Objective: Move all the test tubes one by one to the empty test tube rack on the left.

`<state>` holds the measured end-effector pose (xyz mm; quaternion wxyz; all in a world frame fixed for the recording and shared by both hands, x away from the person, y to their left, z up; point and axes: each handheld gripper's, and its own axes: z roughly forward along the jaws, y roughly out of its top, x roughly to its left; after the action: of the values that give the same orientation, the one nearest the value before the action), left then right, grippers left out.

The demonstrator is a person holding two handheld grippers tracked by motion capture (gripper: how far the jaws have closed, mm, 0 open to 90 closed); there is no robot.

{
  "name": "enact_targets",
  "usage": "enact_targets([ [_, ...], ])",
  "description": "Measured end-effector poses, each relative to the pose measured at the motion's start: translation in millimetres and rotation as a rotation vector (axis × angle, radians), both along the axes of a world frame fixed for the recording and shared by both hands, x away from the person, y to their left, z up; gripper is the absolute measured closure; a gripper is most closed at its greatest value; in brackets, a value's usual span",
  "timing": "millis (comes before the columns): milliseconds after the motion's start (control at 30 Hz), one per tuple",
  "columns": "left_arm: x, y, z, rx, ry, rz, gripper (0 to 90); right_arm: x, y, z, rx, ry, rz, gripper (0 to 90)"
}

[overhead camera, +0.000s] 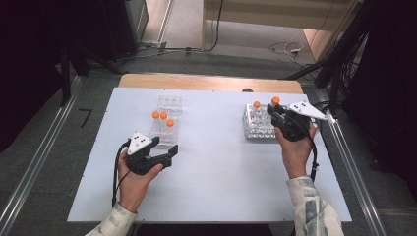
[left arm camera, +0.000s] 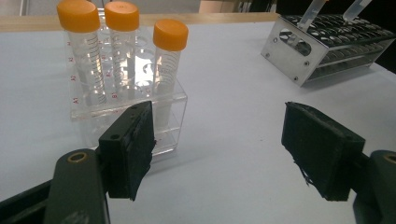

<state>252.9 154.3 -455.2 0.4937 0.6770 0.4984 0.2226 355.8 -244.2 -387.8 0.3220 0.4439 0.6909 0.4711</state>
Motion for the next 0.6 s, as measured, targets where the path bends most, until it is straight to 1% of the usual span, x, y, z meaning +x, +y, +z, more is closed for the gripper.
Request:
enact_targets([
  [267,-0.5,-1.5,1.2,-0.002,-0.004,-0.003,25.6,-12.4,8.7,-2.2,-0.006,-0.008,0.051,72.0],
  [367,-0.9,-2.4,2.0,-0.001,-0.006,-0.006,25.6,-16.3,13.8,-5.8,-0.002,0.001,0.074,72.0],
  [600,-1.3,-2.9,2.7,-0.002,-0.009,-0.01,25.6,-25.1,29.2,-19.0,-0.015,0.03,0.129,72.0],
])
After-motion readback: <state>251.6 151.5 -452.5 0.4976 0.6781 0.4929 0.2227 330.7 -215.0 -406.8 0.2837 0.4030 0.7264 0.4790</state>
